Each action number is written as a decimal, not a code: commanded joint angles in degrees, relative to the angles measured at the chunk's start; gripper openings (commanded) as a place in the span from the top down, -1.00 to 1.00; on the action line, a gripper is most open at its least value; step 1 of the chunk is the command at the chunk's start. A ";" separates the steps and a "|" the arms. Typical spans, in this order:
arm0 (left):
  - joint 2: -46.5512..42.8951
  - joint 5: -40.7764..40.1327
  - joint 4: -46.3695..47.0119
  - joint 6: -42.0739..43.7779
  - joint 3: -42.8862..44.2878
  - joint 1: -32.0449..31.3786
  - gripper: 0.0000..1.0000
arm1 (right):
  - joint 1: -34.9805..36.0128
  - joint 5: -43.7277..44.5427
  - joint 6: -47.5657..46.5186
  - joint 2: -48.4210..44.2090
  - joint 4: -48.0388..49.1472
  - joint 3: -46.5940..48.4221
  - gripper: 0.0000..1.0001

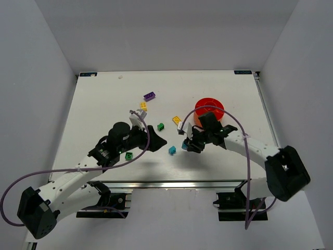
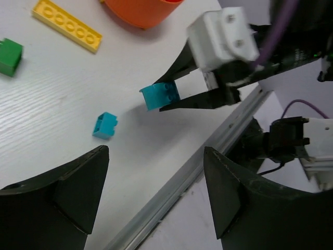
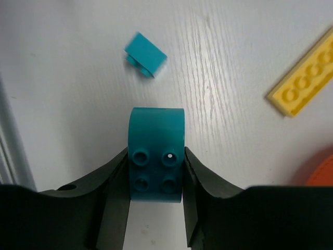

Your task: Sort the legos into containers by color

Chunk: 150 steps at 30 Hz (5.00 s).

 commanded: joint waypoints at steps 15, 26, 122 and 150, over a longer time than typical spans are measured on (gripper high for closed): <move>8.50 22.62 21.36 9.00 1.63 -1.06 -0.70 | -0.44 -31.87 -23.79 -9.49 -21.58 11.28 1.00; 6.12 27.37 19.51 22.54 0.13 -1.58 -0.68 | -0.35 -40.49 -23.46 -4.49 -27.83 16.46 1.00; 75.55 -6.73 -5.36 26.67 78.79 -3.52 0.86 | -28.91 0.29 27.00 -31.82 7.94 1.00 1.00; 78.46 -5.68 -8.35 29.13 80.90 -3.52 -0.17 | -30.85 -3.14 27.18 -30.94 7.94 0.38 1.00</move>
